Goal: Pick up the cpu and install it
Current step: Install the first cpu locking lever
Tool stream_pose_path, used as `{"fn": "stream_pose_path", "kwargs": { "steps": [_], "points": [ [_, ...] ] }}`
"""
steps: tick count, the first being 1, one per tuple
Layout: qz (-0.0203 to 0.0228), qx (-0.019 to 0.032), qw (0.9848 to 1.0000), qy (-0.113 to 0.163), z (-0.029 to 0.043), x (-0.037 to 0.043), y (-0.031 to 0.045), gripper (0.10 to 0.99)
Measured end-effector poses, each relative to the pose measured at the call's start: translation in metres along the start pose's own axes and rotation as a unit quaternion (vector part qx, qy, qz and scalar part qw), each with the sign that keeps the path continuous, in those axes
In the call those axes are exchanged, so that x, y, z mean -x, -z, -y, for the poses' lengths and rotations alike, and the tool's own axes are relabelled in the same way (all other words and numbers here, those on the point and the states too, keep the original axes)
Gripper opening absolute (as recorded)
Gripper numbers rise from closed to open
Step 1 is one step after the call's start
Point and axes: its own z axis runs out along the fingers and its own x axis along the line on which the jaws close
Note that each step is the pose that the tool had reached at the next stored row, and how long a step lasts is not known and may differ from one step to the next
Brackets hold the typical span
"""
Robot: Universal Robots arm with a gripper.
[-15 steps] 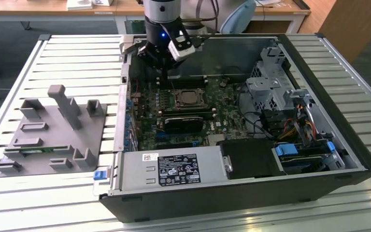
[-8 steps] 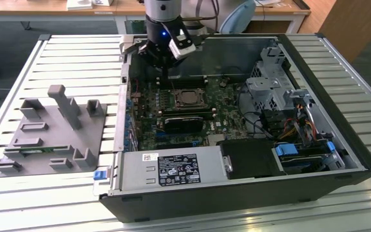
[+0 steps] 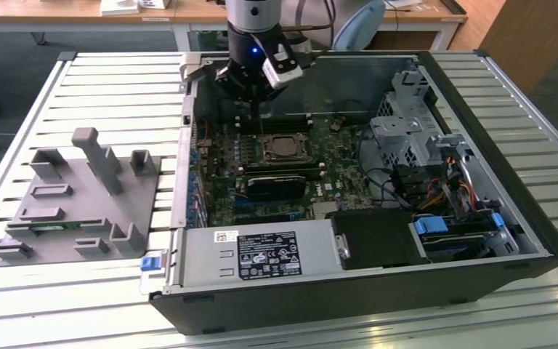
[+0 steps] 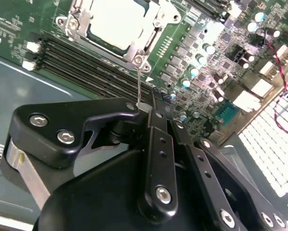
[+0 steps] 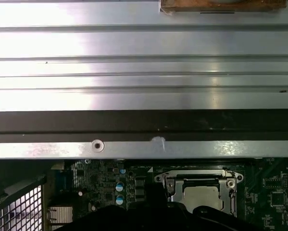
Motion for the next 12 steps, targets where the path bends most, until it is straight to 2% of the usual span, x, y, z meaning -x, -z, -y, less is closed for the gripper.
{"fn": "stream_pose_path", "kwargs": {
  "steps": [12],
  "points": [
    [0.0,0.0,1.0,0.0,0.0001,0.0033,-0.0028,0.106]
  ]
}}
